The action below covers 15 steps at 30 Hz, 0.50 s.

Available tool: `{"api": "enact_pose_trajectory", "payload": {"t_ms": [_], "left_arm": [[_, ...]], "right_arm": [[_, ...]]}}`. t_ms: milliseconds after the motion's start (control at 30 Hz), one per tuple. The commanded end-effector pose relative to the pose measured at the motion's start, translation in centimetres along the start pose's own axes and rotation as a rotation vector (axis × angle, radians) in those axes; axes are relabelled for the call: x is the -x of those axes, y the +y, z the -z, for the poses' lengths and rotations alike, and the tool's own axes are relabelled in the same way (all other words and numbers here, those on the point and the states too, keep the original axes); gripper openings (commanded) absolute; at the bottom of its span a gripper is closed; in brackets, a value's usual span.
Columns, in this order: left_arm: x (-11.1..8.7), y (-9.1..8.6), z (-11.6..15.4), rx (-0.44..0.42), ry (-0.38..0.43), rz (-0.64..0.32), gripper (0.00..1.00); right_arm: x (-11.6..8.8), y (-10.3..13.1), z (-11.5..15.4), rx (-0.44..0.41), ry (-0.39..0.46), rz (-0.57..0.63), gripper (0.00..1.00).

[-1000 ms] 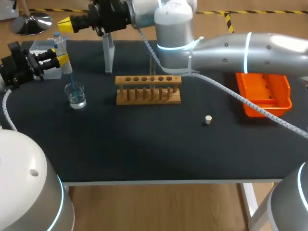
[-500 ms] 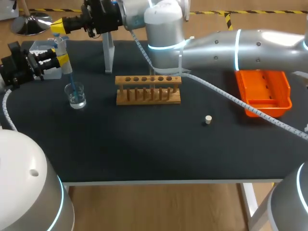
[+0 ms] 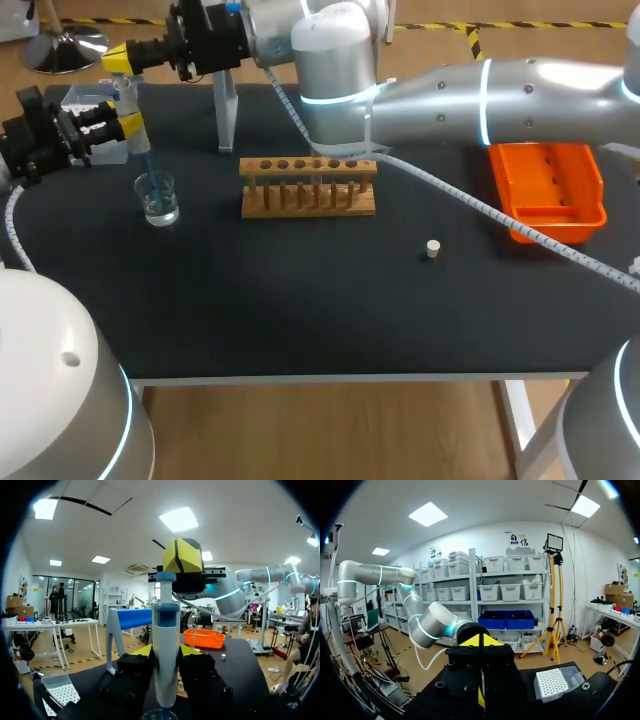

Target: Invert the test tube, pick up the pipette, mount the tip to pipette, aspirate from beaker and dispense into the tube, eject the tip, return the pipette, and cap with the stopper.

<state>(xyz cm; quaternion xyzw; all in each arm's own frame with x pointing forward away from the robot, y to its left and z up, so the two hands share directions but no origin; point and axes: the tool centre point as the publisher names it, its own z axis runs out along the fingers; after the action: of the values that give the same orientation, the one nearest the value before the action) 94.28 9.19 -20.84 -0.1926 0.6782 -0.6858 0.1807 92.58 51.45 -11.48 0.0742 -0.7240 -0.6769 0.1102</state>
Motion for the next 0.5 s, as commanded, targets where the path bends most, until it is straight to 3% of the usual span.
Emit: {"api": "enact_pose_trajectory", "payload": {"t_ms": [33, 500], "left_arm": [[0.03, 0.02, 0.08, -0.002, 0.003, -0.001, 0.00], [0.03, 0.02, 0.08, -0.002, 0.003, -0.001, 0.00]], "right_arm": [[0.62, -0.22, -0.19, -0.001, 0.004, -0.002, 0.00], [1.15, -0.97, -0.31, -0.010, -0.005, -0.014, 0.00]]}}
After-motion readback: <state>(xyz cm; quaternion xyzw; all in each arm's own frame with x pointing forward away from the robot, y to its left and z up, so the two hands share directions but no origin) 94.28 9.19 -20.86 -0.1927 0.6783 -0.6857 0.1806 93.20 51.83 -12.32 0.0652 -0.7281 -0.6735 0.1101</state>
